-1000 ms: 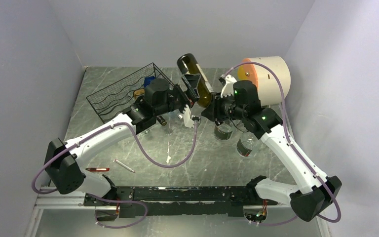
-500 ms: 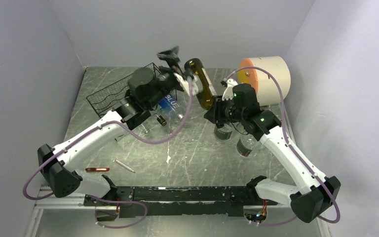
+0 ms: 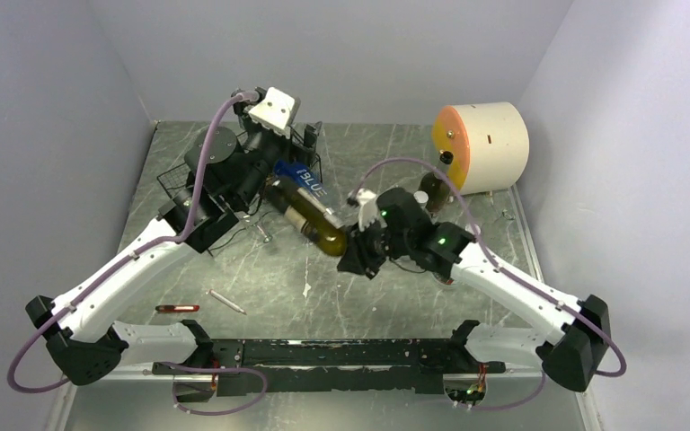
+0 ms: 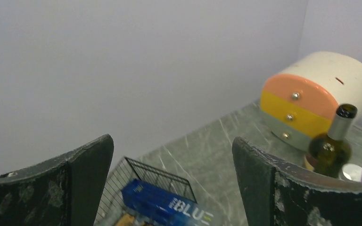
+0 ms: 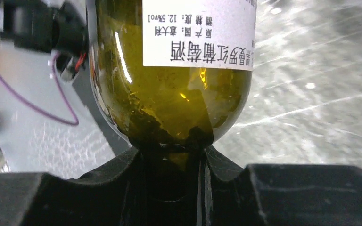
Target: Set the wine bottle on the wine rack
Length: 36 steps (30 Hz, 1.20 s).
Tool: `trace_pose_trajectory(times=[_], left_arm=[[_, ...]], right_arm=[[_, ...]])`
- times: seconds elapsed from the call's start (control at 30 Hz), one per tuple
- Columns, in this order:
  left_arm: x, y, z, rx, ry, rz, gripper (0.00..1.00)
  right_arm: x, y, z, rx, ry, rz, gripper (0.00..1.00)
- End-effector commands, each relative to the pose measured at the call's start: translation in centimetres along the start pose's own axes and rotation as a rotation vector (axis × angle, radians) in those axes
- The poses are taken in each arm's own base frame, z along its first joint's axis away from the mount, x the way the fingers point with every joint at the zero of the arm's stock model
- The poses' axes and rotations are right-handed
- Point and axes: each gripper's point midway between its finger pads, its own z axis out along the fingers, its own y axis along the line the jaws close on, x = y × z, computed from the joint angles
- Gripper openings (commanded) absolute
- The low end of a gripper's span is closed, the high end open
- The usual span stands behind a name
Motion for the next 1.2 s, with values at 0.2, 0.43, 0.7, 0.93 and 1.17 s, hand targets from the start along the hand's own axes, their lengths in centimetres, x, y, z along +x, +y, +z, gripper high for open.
trace_pose_trajectory(times=[0.2, 0.43, 0.7, 0.93, 1.17], left_arm=[[1.8, 0.2, -3.4, -0.011, 0.110, -0.204, 1.00], [2.4, 0.6, -4.6, -0.020, 0.123, -0.214, 1.00], [2.5, 1.1, -5.6, -0.024, 0.127, -0.200, 1.00], [2.4, 1.6, -6.4, -0.030, 0.131, -0.201, 1.00], [2.4, 1.8, -7.4, -0.024, 0.144, -0.213, 1.00]], right_arm=[[1.9, 5.5, 7.0, -0.118, 0.038, -0.142, 0.00], [3.0, 7.7, 12.1, -0.103, 0.094, -0.124, 0.00], [1.6, 8.8, 16.2, -0.073, 0.069, -0.065, 0.00], [-0.2, 8.8, 18.5, -0.031, 0.031, -0.031, 0.00], [-1.2, 9.4, 21.0, -0.040, 0.011, -0.005, 0.00]])
